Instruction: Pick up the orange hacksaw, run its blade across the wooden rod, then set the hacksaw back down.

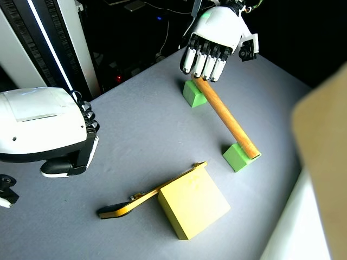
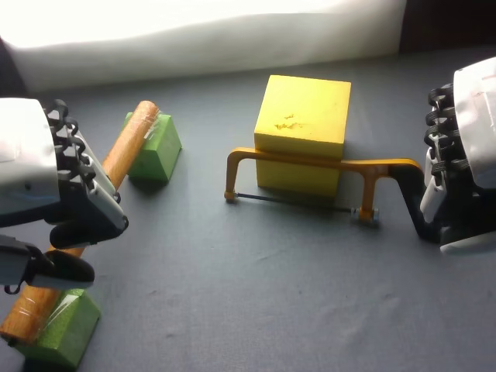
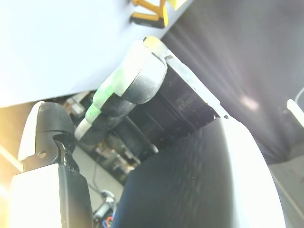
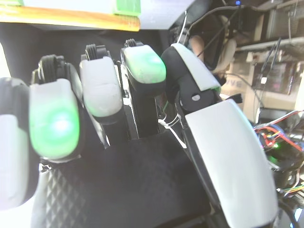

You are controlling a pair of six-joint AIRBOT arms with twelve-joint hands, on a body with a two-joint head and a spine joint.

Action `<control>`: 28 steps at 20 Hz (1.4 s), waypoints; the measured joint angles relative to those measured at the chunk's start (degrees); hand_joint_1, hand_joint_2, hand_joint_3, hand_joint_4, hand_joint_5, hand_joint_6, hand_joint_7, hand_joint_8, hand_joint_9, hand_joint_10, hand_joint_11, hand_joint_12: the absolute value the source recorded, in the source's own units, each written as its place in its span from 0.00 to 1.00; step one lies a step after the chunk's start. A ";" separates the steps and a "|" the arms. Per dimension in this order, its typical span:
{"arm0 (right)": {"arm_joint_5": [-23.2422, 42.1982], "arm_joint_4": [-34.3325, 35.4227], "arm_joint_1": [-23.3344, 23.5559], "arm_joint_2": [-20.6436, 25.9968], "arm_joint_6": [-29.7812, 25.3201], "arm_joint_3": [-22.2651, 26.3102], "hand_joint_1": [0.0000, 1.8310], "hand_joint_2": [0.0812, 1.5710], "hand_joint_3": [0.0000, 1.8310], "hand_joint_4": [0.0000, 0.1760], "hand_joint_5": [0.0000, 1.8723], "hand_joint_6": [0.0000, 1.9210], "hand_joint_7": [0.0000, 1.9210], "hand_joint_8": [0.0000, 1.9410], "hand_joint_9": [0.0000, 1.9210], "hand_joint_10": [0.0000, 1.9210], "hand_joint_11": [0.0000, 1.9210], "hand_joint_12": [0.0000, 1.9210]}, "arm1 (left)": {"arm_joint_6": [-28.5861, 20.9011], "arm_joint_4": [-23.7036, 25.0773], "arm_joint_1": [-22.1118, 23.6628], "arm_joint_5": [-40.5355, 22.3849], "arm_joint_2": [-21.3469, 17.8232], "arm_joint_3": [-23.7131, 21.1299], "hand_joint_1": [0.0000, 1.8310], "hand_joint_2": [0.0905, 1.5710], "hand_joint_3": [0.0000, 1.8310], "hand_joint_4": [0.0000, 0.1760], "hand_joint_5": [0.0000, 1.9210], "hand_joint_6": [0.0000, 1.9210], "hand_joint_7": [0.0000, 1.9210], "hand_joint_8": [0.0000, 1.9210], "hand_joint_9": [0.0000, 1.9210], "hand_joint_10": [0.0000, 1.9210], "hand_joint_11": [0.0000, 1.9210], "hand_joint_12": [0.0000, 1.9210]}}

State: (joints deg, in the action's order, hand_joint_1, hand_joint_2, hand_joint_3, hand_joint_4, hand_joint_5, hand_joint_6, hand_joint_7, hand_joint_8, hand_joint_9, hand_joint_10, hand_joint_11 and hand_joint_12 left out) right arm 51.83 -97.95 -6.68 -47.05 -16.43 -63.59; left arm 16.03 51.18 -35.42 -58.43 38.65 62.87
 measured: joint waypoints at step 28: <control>-24.70 6.91 -10.91 3.30 -67.21 -8.41 0.58 0.61 0.00 0.00 0.09 0.00 0.08 0.00 0.09 0.00 0.00 0.42 | -1.27 -8.15 0.66 32.52 -16.15 -16.00 0.01 0.74 0.00 0.00 0.12 0.00 0.12 0.00 0.11 0.00 0.00 0.33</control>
State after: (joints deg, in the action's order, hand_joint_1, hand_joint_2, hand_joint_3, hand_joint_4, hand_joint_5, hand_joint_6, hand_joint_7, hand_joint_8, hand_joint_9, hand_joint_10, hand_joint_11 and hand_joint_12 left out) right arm 27.14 -91.05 -17.58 -43.75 -83.64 -72.01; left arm 14.76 43.03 -34.76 -25.91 22.50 46.87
